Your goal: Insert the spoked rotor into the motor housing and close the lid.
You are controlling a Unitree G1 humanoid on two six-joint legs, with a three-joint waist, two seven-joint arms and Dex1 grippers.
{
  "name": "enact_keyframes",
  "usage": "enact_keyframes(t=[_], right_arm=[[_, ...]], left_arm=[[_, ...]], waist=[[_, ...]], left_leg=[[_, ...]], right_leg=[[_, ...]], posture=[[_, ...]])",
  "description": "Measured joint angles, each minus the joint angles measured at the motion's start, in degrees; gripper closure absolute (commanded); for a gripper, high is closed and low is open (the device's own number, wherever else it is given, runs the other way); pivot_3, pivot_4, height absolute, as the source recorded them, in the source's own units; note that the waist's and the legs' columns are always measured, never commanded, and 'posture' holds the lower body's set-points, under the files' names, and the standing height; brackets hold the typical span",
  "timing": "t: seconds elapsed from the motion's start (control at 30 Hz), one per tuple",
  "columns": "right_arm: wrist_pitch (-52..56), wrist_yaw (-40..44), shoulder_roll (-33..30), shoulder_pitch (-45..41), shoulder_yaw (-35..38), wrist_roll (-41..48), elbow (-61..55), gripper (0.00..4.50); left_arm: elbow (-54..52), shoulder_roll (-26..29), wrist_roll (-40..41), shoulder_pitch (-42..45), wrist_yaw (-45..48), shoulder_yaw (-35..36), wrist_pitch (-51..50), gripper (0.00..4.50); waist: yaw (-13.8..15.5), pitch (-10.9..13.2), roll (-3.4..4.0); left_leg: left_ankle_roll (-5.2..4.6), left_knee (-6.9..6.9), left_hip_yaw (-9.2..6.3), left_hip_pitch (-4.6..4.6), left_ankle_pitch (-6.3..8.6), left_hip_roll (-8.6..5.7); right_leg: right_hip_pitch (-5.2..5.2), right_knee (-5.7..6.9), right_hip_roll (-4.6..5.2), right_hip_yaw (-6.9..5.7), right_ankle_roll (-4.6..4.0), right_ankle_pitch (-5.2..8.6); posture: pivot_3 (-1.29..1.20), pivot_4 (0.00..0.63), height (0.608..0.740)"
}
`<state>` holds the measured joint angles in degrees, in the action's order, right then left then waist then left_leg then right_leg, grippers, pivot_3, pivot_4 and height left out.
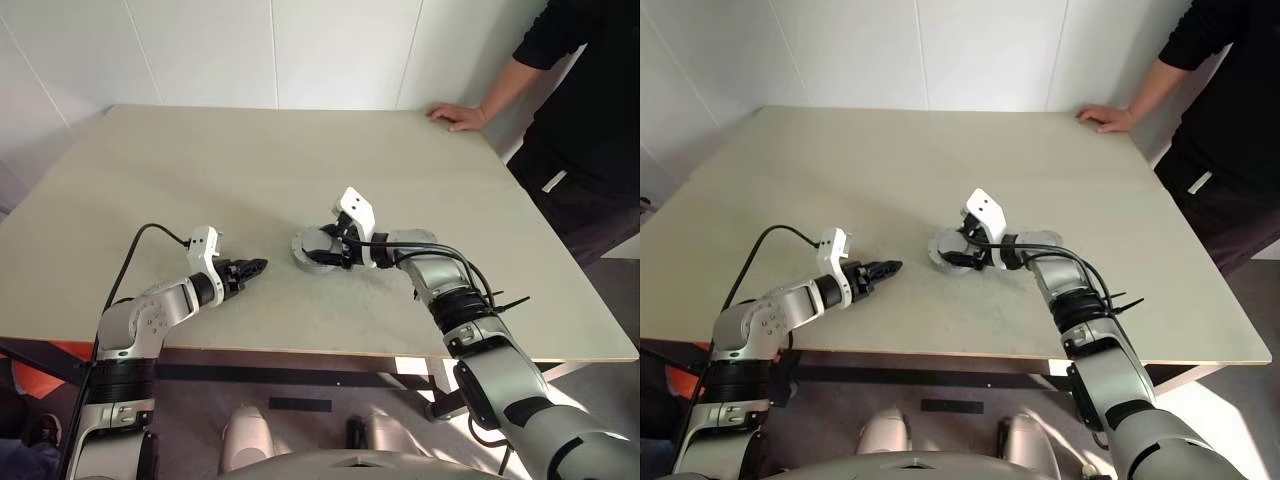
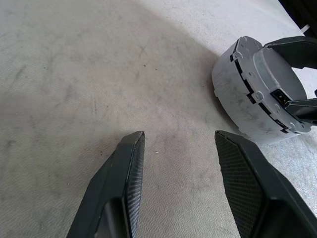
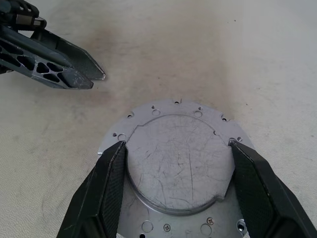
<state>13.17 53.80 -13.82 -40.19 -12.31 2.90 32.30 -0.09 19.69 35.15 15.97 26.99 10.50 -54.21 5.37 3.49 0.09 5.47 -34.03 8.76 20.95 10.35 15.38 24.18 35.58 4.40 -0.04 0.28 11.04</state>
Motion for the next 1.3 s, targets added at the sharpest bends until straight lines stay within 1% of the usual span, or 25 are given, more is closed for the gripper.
enact_keyframes(t=[0.4,0.63,0.87,0.97,1.1,1.3], right_arm=[[1.1,-1.0,-0.2,-0.5,-1.3,-0.6,0.7,1.35],[1.1,-0.3,-0.9,-0.5,-1.5,-0.6,0.7,1.35],[1.8,0.3,-1.5,-0.7,-1.2,-0.4,0.7,1.35],[3.6,1.1,-1.7,-0.7,-0.3,0.5,0.3,1.35],[7.5,1.7,-1.7,-0.7,0.7,2.3,-0.7,1.35],[6.7,1.7,-2.0,-0.4,-0.4,2.0,-1.6,1.35]], left_arm=[[0.0,-0.3,0.0,0.0,0.0,-0.8,-0.1,2.13],[-0.1,-0.5,0.0,0.0,0.0,-0.8,-0.2,2.13],[-0.4,-0.9,0.0,-0.3,-0.1,-0.8,-0.2,2.13],[-0.4,-1.0,0.1,-0.4,-0.1,-0.8,-0.3,2.13],[-0.5,-1.0,0.1,-0.5,-0.2,-0.8,-0.4,2.13],[-0.8,-1.0,0.2,-0.5,-0.2,-0.8,-0.7,2.13]], waist=[[0.0,0.0,0.01],[0.1,0.0,0.03],[0.2,-0.1,0.04],[0.2,-0.1,0.04],[0.2,-0.1,0.02],[0.1,-0.1,0.01]], left_leg=[[0.0,0.01,0.0,-0.46,0.0,-0.02],[-0.05,0.02,0.0,-0.47,0.03,-0.05],[-0.1,0.08,-0.01,-0.52,0.06,-0.37],[-0.12,0.18,-0.02,-0.56,0.07,-0.64],[-0.13,0.48,-0.02,-0.6,0.07,-0.67],[-0.1,0.92,-0.01,-0.77,0.05,-0.64]], right_leg=[[-0.44,-0.02,0.02,0.0,0.03,0.02],[-0.56,-0.15,0.05,-0.01,0.03,0.02],[-0.67,-0.2,0.36,-0.03,0.09,0.06],[-0.78,-0.26,0.64,-0.04,0.19,0.11],[-0.86,-0.55,0.66,-0.1,0.18,0.11],[-0.88,-0.72,0.59,-0.19,0.22,0.15]], posture=[[0.0,0.0,0.74],[0.0,0.0,0.74],[0.0,0.0,0.74],[0.0,0.0,0.74],[0.0,0.0,0.74],[0.0,0.0,0.74]])
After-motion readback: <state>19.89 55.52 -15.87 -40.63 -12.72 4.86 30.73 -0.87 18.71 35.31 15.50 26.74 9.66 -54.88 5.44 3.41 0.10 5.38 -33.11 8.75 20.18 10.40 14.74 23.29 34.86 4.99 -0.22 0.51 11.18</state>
